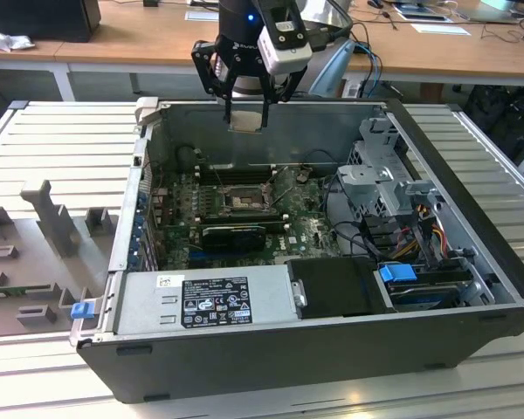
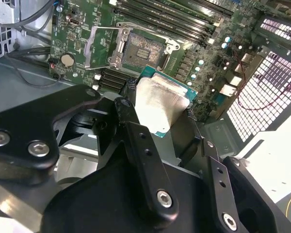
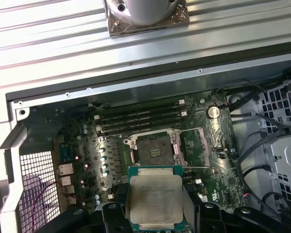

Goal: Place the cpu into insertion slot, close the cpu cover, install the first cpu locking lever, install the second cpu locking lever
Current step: 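Place the cpu into insertion slot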

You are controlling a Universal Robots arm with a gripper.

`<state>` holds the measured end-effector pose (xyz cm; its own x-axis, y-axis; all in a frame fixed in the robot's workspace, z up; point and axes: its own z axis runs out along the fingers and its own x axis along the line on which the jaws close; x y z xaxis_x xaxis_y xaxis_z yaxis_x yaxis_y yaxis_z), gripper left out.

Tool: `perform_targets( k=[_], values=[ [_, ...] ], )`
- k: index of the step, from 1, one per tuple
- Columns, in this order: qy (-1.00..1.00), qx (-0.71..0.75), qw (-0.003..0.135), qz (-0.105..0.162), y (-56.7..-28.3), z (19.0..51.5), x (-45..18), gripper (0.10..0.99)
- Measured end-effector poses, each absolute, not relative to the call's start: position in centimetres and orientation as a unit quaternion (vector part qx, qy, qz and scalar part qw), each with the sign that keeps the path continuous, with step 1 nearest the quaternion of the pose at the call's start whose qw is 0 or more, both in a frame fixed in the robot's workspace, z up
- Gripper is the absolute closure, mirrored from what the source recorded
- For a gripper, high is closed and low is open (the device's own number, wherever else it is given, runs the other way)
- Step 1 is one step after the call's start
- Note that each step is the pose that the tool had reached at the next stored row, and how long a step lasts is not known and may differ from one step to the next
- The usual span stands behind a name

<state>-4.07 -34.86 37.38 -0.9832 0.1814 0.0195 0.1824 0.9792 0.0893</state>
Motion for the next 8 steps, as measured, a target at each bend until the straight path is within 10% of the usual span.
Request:
perform_targets(
  k=[8],
  values=[
    [-0.994,-0.099,0.005,-0.045,-34.86,37.38,-4.07,0.557]
  ],
)
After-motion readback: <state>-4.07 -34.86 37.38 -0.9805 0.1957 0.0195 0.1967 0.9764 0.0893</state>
